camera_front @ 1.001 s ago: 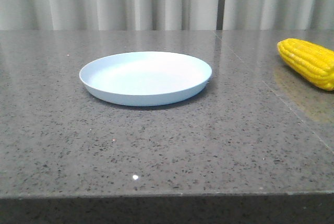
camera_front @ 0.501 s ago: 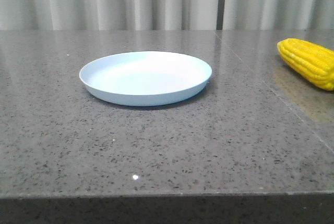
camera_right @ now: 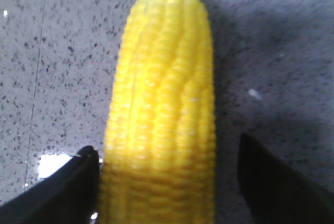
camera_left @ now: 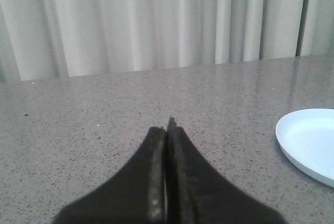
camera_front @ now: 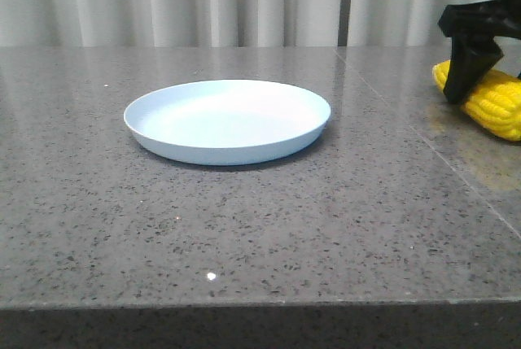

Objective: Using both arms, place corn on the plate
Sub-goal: 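Lower the right gripper and close it around the yellow corn, then lift the corn and carry it over the plate with the right gripper, then lower the corn onto the plate and open the right gripper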

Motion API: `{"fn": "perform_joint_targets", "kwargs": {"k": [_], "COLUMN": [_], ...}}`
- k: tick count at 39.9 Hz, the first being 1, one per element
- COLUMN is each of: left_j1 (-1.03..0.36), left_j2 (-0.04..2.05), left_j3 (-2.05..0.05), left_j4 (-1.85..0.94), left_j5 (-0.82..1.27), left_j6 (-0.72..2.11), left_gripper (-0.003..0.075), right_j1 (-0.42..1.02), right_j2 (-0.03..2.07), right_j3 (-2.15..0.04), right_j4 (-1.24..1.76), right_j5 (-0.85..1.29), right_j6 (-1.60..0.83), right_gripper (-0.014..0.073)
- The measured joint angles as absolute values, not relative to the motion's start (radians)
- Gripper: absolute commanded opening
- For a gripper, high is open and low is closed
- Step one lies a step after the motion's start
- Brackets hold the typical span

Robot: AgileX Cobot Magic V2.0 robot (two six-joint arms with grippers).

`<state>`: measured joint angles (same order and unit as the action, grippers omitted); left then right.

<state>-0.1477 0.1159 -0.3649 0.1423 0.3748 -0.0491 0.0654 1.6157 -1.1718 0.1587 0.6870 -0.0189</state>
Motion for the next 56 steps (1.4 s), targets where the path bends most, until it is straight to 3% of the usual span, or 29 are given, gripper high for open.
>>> {"fn": "perform_joint_targets", "kwargs": {"k": [4,8,19,29,39,53,56], "left_j1": [-0.148,-0.148,-0.148,-0.148,-0.148,-0.148,-0.148], "left_j2": [0.116,0.116,0.116,0.116,0.116,0.116,0.116], "left_j3": [-0.365,-0.365,-0.365,-0.364,-0.364,-0.364,-0.364], "left_j4": [0.142,0.142,0.142,0.142,0.142,0.142,0.142], "left_j5": [0.375,0.375,0.375,0.375,0.375,0.375,0.375], "left_j6": [-0.049,-0.049,-0.049,-0.049,-0.049,-0.049,-0.049], "left_gripper": [-0.0020,-0.0020,-0.0020,-0.0020,-0.0020,-0.0020,-0.0020], "right_j1": [0.078,0.085,0.109,0.330,0.580,0.688,0.693], "right_j2": [1.620,1.614,1.528,1.506,1.637,1.825,1.840], "right_j3": [-1.182,-1.196,-1.238,-1.338,-1.481,-1.554,-1.554], "right_j4": [0.163,0.165,0.192,0.105,-0.133,-0.171,-0.154], "right_j5": [0.697,0.706,0.760,0.809,0.869,0.850,0.843], "right_j6": [-0.019,-0.019,-0.014,0.190,0.546,0.749,0.752], "right_gripper": [0.0252,0.0157,0.0154,0.0154,0.0154,0.0158,0.0192]}}
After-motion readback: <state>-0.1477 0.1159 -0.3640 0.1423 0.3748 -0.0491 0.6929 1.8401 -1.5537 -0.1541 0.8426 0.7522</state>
